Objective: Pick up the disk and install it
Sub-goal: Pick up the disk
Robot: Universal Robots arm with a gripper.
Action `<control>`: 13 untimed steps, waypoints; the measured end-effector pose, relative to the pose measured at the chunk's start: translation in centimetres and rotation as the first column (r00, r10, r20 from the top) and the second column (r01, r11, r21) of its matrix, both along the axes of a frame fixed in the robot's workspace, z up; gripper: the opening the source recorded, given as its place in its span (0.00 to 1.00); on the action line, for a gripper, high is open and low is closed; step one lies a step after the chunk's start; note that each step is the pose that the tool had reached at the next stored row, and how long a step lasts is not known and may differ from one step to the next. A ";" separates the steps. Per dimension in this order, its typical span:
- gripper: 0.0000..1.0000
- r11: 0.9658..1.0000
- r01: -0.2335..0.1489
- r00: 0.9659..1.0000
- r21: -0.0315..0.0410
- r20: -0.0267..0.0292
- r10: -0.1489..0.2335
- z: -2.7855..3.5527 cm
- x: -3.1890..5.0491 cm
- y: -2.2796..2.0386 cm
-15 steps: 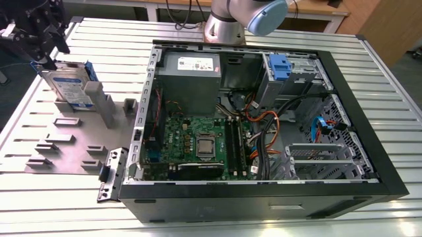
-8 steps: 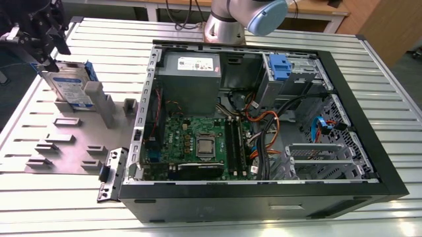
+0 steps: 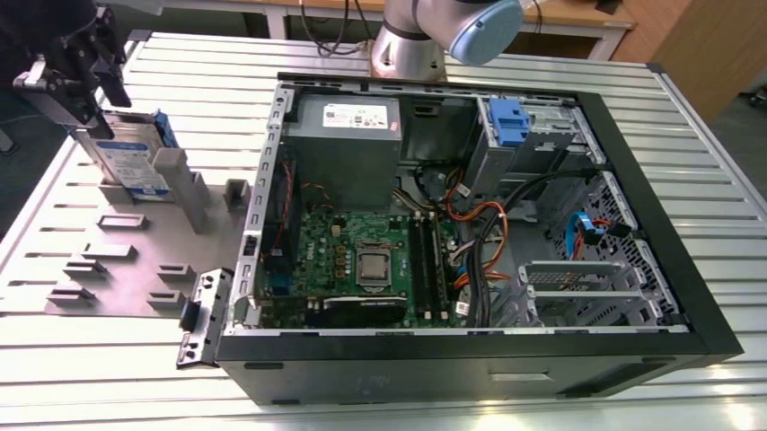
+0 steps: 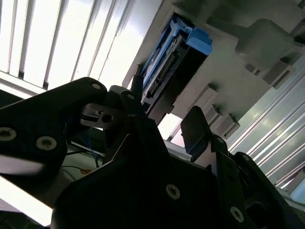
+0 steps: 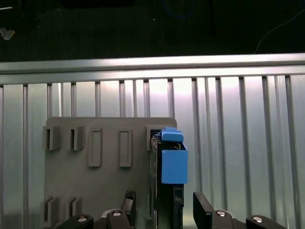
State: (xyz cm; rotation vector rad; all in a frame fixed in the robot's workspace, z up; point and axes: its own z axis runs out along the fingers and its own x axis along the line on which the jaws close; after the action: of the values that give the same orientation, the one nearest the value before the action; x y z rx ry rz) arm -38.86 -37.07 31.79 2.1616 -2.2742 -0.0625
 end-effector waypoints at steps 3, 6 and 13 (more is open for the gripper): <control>0.59 1.000 -0.020 1.000 0.000 0.002 0.020 -0.40 -0.04 0.00; 0.59 0.999 -0.041 0.999 0.000 0.005 0.041 -0.80 -0.06 0.00; 0.59 0.998 -0.070 0.997 0.000 0.010 0.070 -1.36 -0.38 0.00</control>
State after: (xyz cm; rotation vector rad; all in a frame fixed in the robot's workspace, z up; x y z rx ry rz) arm -39.24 -37.06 30.43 2.2451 -2.2010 -0.0510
